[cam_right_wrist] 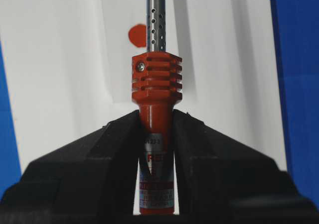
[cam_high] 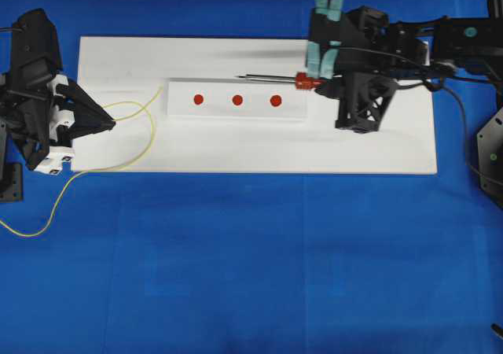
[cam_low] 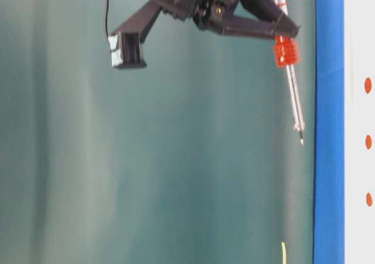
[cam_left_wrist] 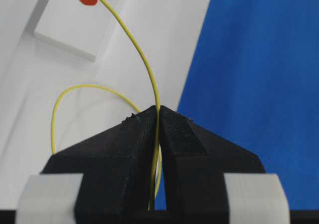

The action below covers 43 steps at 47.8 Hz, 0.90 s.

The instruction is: Touch the tip of the soldering iron to the tip of the solder at the mark.

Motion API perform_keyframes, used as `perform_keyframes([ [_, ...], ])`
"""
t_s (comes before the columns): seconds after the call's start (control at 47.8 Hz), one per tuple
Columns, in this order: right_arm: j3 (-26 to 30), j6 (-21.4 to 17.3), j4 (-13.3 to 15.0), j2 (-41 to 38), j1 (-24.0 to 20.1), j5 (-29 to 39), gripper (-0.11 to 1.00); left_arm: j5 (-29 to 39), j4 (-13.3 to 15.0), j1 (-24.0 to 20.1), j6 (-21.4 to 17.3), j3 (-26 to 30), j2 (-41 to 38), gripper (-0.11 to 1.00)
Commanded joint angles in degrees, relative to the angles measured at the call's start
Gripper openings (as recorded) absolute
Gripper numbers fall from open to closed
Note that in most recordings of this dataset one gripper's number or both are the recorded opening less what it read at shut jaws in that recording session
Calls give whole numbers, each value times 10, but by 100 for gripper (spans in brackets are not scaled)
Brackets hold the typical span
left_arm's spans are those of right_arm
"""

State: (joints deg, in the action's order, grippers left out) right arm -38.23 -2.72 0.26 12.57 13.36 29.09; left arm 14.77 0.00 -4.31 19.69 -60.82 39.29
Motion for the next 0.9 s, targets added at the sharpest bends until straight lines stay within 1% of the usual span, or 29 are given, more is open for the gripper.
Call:
perform_keyframes([
  [0.0, 0, -4, 2, 22, 1, -16, 6, -3, -2, 1, -1, 5, 1, 1],
  [0.251, 2, -4, 6, 21, 1, -21, 6, -6, -2, 1, 2, 11, -14, 1],
  [0.397, 0, -4, 6, 21, 1, -20, 6, -22, -2, 1, 1, 29, -54, 1],
  [0.586, 1, -4, 7, 21, 1, -20, 6, -27, -2, 2, 0, 95, -160, 1],
  [0.69, 0, -4, 7, 21, 1, -20, 6, -20, -2, 2, -2, 141, -222, 1],
  [0.878, -2, -4, 7, 21, 2, -18, 6, -11, -2, 4, -4, 205, -300, 1],
])
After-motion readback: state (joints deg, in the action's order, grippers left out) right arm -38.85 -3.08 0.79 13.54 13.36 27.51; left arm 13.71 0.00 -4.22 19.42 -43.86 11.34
